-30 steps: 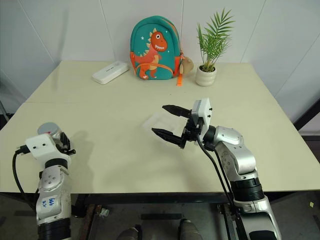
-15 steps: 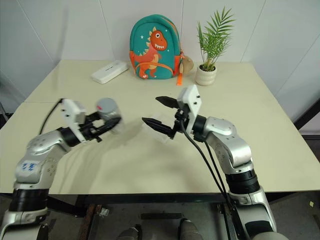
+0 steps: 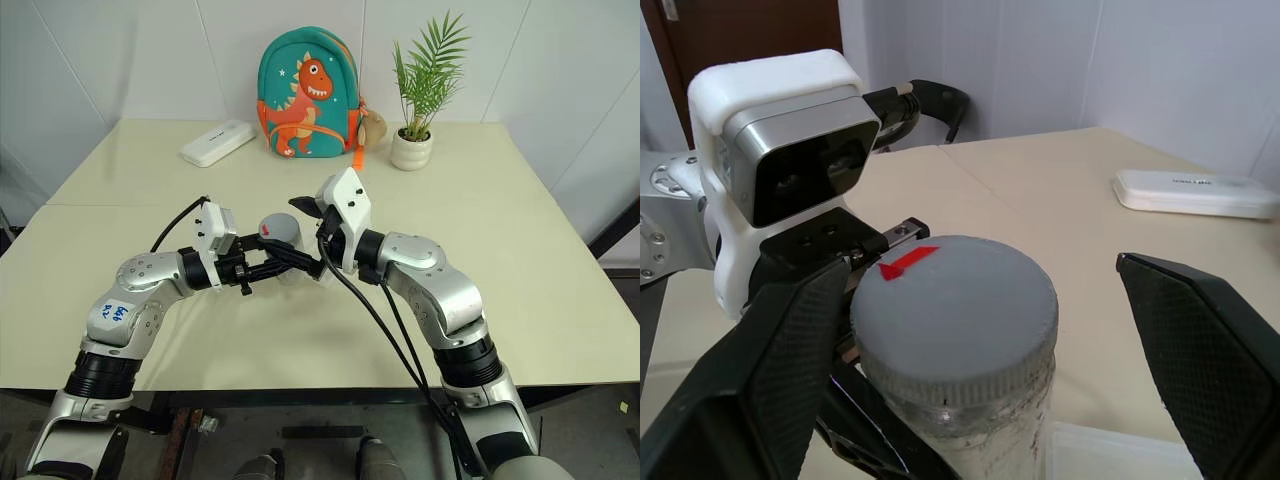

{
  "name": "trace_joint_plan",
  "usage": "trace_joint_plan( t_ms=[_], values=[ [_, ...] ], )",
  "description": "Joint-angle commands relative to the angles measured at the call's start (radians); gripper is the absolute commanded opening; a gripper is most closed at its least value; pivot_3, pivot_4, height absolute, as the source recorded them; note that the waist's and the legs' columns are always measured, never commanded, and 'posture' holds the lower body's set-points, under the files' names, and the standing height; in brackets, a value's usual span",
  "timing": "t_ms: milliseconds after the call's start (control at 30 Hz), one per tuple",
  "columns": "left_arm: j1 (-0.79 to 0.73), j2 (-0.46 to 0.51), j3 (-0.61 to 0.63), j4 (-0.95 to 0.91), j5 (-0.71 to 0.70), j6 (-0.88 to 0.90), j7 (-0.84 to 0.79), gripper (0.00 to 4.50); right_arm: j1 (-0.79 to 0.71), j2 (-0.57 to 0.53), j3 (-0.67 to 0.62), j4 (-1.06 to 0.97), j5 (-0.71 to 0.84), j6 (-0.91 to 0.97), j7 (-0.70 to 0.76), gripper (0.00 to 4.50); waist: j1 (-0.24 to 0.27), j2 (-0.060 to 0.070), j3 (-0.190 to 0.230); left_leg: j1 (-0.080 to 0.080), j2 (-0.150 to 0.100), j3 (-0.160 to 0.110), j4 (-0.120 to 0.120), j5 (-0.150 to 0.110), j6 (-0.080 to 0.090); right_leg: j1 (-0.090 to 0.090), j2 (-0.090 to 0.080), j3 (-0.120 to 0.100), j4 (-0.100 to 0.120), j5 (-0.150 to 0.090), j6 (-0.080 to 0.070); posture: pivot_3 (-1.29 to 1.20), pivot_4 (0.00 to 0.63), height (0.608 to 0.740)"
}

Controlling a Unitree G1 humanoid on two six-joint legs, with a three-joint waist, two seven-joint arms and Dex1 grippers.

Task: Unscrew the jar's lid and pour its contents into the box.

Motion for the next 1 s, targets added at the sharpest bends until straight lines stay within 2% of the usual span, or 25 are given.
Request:
trace_joint_plan(
  t_ms=[33,167,267,400,800,867,1000],
  values=[
    [-0.031,-0.006,0.009,-0.015,0.007,-0.022,-0.004,1.94,-0.004,0.018,-0.001,-0.044,-0.004,-0.022,-0.010,4.50,0.001,0.000,0.000,0.000,0.000,0.000,0.000,0.000,0.000,0.000,0.000,0.000,0.000,0.000,0.000,0.00,0.150,0.740],
    [-0.045,-0.016,0.018,-0.008,0.003,-0.014,0.000,1.94,0.013,0.025,0.001,-0.043,-0.012,-0.032,-0.007,4.50,0.002,0.000,0.000,0.000,0.000,0.000,0.000,0.000,0.000,0.000,0.000,0.000,0.000,0.000,0.000,0.00,0.150,0.740],
    [-0.052,-0.024,0.026,-0.009,-0.005,-0.001,0.005,1.94,0.031,0.032,0.001,-0.042,-0.018,-0.044,0.000,3.89,0.001,0.000,0.000,0.000,0.000,0.000,0.000,0.000,0.000,0.000,0.000,0.000,0.000,0.000,0.000,0.00,0.150,0.740],
    [-0.054,-0.026,0.029,-0.013,-0.010,0.008,0.003,1.94,0.041,0.038,-0.001,-0.039,-0.025,-0.055,0.003,2.73,0.000,0.000,0.000,0.000,0.000,0.000,0.000,0.000,0.000,0.000,0.000,0.000,0.000,0.000,0.001,0.00,0.150,0.740],
    [-0.026,-0.016,0.037,-0.012,-0.017,0.025,-0.015,1.94,0.026,0.039,-0.035,-0.039,0.027,-0.053,0.046,2.73,0.000,0.000,0.000,0.000,0.000,0.000,0.000,0.000,0.000,0.000,0.000,0.000,0.000,0.000,0.001,0.00,0.150,0.740],
    [-0.029,-0.020,0.039,-0.003,-0.026,0.027,-0.022,1.94,0.021,0.035,-0.040,-0.036,0.055,-0.058,0.088,2.73,0.000,0.000,0.000,0.000,0.000,0.000,0.000,0.000,0.000,0.000,0.000,0.000,0.000,0.000,0.001,0.00,0.150,0.740],
    [-0.048,-0.014,0.043,0.035,-0.086,0.053,-0.106,1.94,-0.014,-0.018,-0.047,-0.002,0.150,-0.077,0.326,2.73,0.002,0.000,0.000,0.000,0.000,0.000,0.001,0.000,0.000,0.001,0.000,0.000,0.000,0.000,0.001,0.00,0.150,0.740]
  ],
)
